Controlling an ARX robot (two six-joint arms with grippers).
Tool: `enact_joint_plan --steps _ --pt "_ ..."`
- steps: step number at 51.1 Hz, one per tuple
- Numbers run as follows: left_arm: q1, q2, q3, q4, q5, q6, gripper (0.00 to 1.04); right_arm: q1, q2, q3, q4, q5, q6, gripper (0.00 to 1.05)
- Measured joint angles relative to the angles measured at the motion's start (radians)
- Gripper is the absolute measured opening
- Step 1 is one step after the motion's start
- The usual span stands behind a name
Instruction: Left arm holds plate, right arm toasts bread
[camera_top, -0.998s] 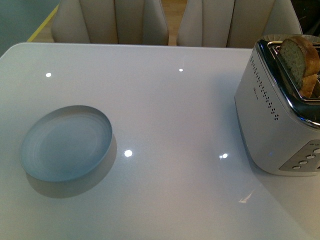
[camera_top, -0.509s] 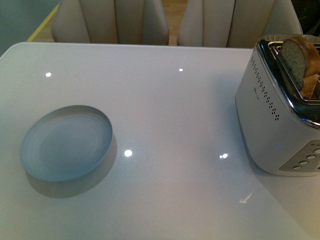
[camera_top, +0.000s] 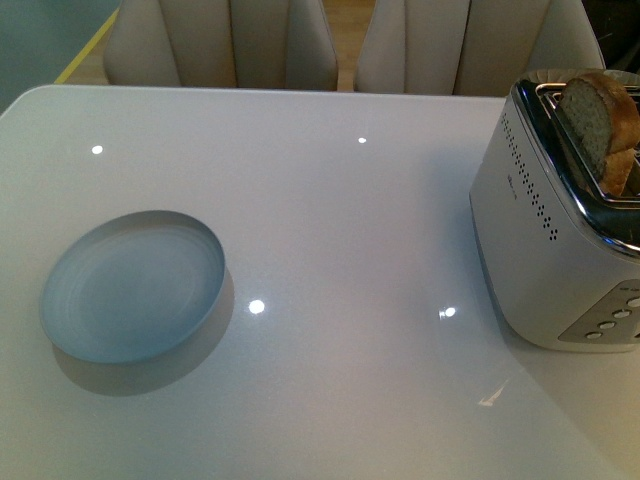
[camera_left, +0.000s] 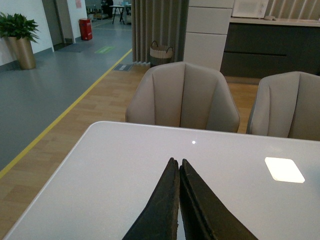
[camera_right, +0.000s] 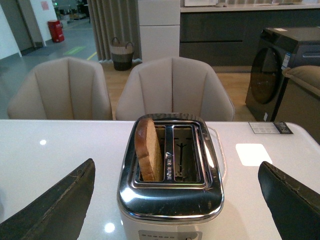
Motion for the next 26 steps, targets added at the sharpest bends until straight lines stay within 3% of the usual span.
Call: enact_joint_plan --steps 26 --pt "0.000 -0.286 0.000 -0.266 0.000 0.001 0.03 0.000 0.000 0.000 0.000 0.000 0.000 0.96"
